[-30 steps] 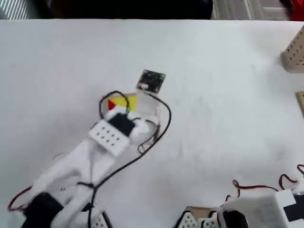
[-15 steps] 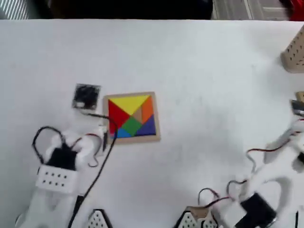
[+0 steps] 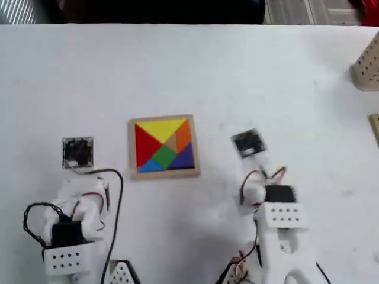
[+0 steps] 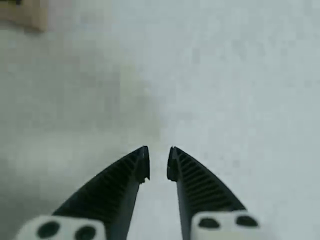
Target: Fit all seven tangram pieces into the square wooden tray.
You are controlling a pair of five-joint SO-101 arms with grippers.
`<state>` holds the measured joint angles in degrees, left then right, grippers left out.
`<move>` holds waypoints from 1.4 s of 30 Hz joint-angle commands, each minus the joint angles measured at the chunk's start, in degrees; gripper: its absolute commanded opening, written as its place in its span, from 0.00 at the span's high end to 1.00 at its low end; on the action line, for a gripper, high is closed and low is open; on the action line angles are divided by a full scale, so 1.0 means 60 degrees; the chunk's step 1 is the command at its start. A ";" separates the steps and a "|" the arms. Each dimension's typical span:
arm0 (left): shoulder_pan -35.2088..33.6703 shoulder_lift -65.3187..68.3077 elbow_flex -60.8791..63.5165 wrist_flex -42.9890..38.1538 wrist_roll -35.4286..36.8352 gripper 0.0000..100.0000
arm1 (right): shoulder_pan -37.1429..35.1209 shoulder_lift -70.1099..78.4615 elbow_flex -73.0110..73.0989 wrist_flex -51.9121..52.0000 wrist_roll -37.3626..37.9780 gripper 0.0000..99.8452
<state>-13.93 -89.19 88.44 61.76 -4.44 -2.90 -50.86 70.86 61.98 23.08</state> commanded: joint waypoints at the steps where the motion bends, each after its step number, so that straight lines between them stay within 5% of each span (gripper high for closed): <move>1: -0.0081 -0.1253 0.0835 -0.0132 -0.0220 0.98 | -0.1355 -0.0652 0.0762 -0.0286 -0.1641 0.92; 5: -0.0081 -0.2527 0.1377 0.0513 -0.0234 0.98 | -0.1546 -0.1136 0.0923 0.0432 -0.2681 0.92; 14: -0.0125 -0.2601 0.1333 0.0264 -0.0293 0.98 | -0.1473 -0.2777 0.3062 -0.0711 -0.2725 0.92; 31: -0.0051 -0.2571 0.1421 0.1143 -0.0249 0.98 | -0.1502 -0.8711 0.4337 0.0989 -0.2725 0.92; 42: -0.0081 -0.2586 0.1421 0.2007 -0.0293 0.98 | -0.1502 -0.8579 0.4322 0.1634 -0.2711 0.92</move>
